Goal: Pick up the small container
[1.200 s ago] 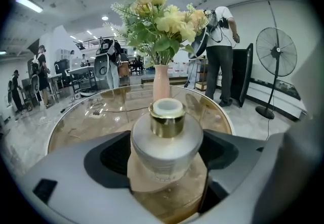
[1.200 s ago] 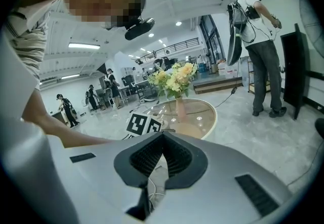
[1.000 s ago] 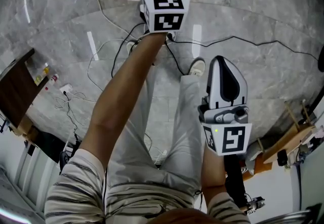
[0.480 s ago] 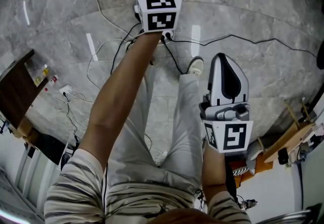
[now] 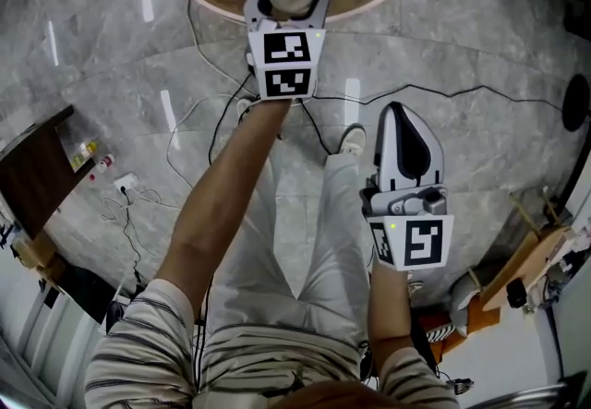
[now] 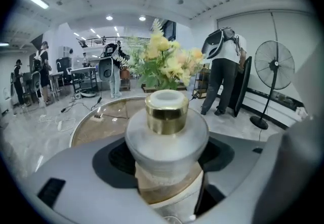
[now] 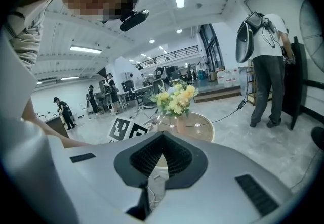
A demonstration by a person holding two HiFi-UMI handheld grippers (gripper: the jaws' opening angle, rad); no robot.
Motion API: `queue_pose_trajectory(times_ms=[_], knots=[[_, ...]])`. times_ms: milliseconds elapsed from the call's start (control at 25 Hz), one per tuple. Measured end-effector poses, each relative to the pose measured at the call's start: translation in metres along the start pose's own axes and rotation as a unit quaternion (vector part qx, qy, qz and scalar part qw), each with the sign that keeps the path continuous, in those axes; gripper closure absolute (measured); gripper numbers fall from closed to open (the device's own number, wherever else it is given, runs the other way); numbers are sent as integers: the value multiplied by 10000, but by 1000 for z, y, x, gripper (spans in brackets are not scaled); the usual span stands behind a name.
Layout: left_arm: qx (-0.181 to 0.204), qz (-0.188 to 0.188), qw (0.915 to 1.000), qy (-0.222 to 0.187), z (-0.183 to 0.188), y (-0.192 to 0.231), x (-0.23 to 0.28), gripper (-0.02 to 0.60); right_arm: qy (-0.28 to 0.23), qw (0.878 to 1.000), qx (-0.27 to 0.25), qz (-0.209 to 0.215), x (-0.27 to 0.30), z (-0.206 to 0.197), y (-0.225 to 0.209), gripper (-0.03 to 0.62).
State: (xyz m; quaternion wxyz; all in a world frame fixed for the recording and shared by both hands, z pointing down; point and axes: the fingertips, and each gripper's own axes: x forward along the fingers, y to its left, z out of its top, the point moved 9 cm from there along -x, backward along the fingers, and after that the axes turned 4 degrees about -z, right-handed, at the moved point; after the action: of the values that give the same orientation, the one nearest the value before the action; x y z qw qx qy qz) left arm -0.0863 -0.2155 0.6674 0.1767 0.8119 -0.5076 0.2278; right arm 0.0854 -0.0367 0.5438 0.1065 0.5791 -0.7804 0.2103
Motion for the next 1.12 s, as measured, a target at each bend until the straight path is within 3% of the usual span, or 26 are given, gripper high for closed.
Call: queue_pose_trajectory(times_ms=[160,440,920,1120], knots=[[141,-183,9997,-106,34,-4,-36,255,-166,9998,-118,39,-15,33,16,585],[236,-153,9992,-285,102,-11,-112,255,-441,9990,-107,-28,-54,87,32,585],[-218,67,9982,-550,217,-41,-286,255,-793,9958,-291,341,-135,203,66,584],[-40,177,9963,-835,251,-64,-339,255,-1059,9927,-403,413,-160,244,75,585]])
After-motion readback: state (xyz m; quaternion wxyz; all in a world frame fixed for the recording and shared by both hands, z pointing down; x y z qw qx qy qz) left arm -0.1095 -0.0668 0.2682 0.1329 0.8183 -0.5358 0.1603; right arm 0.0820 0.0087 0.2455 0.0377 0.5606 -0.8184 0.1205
